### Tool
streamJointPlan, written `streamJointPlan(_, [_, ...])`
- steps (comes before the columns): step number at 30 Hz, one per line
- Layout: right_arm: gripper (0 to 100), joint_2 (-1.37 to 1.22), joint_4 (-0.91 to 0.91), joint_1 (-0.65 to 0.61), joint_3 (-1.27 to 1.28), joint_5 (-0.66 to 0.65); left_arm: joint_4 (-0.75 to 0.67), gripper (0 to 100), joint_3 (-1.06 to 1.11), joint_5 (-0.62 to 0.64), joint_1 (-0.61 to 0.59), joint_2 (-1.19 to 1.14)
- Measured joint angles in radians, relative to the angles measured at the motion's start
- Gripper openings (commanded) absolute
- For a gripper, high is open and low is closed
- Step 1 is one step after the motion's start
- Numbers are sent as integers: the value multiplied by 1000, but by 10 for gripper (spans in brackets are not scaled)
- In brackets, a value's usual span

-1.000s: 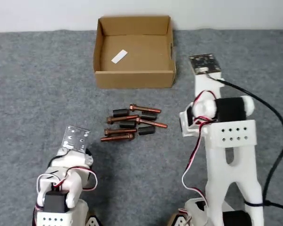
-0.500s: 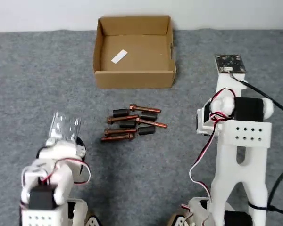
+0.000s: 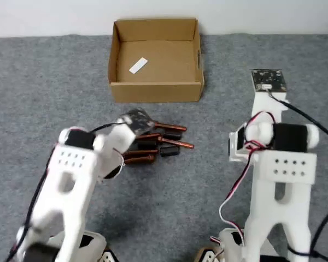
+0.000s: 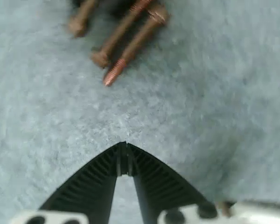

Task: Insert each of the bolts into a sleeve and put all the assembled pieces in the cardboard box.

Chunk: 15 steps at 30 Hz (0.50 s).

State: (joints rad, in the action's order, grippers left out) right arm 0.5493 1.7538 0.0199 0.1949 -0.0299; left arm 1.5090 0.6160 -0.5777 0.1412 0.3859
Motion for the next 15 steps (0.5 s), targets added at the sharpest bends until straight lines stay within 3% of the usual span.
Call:
streamJointPlan(4, [9,40,0,38,0,0,2,21,-140,-144,0,-209])
streamJointPlan(8, [9,43,0,114,0,0,69,124,-298,-238,41,-384])
streamJointPlan(11, [9,44,0,157,0,0,121,181,-399,-255,94,-482])
streamJointPlan(15, [9,44,0,176,0,0,147,181,-497,-259,152,-582])
